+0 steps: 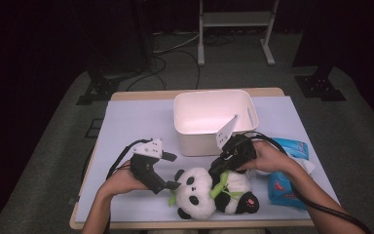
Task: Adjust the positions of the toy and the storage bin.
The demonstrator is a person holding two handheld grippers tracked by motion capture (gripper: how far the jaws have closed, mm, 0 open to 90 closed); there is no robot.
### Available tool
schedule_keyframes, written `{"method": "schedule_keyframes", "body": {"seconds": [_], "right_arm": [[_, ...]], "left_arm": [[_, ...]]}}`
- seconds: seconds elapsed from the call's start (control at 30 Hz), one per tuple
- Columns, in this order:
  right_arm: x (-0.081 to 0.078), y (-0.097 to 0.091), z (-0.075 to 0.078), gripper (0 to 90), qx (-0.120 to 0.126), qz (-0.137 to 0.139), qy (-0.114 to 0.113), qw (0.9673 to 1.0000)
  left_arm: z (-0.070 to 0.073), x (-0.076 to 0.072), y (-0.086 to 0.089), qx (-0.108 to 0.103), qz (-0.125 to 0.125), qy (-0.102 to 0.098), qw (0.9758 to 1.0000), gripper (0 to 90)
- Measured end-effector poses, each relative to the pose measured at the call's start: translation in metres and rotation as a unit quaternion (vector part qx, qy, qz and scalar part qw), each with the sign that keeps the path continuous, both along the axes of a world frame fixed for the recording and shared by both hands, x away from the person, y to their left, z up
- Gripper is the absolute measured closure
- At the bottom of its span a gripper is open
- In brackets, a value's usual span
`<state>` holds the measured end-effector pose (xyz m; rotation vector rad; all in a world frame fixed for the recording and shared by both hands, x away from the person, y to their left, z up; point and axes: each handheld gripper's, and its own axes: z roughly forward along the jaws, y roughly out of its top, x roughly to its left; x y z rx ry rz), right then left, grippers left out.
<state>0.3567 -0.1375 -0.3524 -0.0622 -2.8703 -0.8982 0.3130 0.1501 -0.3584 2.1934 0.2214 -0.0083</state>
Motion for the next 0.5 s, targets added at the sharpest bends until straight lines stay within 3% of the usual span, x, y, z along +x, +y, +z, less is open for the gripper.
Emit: {"method": "schedule_keyframes", "body": {"seconds": [0.5], "right_arm": [[-0.0078,-0.0077,0.0069,77.3,0.021,-0.014,-0.001,0.9997]], "left_arm": [[-0.0007,0.0006,0.0006,-0.002,0.003,0.001,1.0000,7.5]]}}
